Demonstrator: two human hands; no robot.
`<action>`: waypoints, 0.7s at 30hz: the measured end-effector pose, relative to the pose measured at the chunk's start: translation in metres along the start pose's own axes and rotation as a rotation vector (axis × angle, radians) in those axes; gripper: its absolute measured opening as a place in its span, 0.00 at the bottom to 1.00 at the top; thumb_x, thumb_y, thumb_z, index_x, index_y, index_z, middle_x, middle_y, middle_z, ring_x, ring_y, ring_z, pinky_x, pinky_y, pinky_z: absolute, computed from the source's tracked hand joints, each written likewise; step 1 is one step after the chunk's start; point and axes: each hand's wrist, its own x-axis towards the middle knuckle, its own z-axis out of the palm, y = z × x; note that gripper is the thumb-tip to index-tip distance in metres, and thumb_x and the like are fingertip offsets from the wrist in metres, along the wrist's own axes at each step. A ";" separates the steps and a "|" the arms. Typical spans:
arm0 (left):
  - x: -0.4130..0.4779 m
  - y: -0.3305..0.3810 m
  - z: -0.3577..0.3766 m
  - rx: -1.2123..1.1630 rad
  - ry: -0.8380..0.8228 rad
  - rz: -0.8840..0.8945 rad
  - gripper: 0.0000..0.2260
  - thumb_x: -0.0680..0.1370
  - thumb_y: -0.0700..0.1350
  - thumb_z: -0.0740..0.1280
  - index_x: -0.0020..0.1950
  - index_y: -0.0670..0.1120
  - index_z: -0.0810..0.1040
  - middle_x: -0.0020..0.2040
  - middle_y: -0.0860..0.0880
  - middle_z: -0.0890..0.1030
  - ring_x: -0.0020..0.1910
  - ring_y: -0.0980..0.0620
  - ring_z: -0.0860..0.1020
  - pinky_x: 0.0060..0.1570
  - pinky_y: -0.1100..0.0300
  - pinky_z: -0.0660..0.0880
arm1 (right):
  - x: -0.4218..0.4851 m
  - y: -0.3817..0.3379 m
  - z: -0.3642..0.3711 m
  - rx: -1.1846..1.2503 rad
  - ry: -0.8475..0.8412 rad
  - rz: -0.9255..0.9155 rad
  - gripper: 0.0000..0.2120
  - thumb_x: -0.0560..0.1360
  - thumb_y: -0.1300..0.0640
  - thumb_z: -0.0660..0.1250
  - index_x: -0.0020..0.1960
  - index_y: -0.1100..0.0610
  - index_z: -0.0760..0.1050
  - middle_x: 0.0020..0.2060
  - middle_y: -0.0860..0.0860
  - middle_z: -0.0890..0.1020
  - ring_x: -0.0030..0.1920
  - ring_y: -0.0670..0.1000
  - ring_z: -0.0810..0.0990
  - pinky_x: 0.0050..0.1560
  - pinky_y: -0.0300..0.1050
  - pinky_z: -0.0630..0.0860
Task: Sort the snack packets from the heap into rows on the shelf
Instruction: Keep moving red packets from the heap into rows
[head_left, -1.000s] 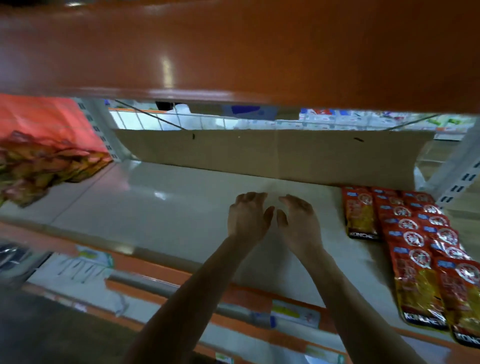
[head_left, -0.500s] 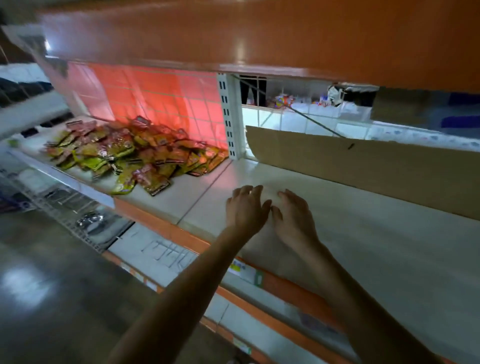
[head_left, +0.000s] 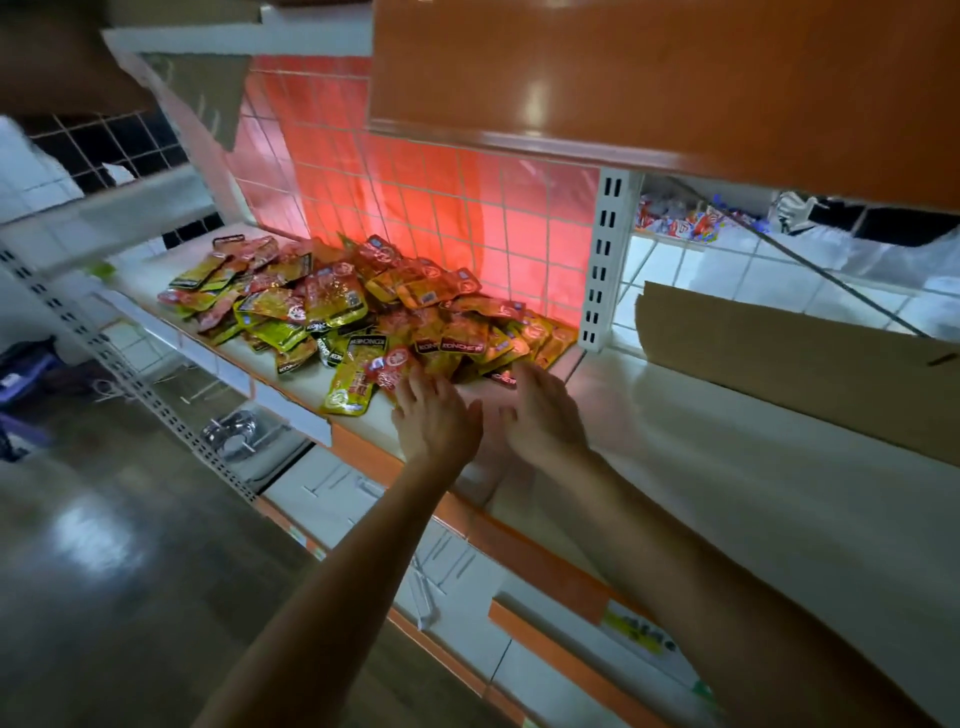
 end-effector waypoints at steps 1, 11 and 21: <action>0.006 -0.007 -0.001 -0.007 0.004 -0.024 0.30 0.78 0.58 0.62 0.74 0.43 0.59 0.76 0.40 0.55 0.75 0.38 0.52 0.69 0.43 0.60 | 0.010 -0.007 0.002 -0.003 -0.018 -0.028 0.23 0.77 0.58 0.60 0.71 0.59 0.63 0.69 0.56 0.68 0.67 0.60 0.67 0.63 0.51 0.67; 0.041 -0.045 -0.008 0.048 0.030 -0.170 0.30 0.76 0.62 0.62 0.70 0.44 0.63 0.69 0.36 0.66 0.68 0.37 0.63 0.63 0.45 0.65 | 0.083 -0.035 0.034 -0.084 -0.169 -0.111 0.34 0.79 0.49 0.60 0.78 0.54 0.46 0.78 0.52 0.47 0.76 0.58 0.50 0.71 0.56 0.61; 0.036 -0.046 -0.009 -0.186 0.095 -0.051 0.20 0.74 0.44 0.68 0.63 0.42 0.68 0.58 0.39 0.68 0.55 0.37 0.72 0.49 0.48 0.71 | 0.077 -0.026 0.055 -0.126 0.154 -0.015 0.17 0.78 0.44 0.59 0.59 0.52 0.76 0.59 0.57 0.71 0.63 0.60 0.68 0.62 0.54 0.66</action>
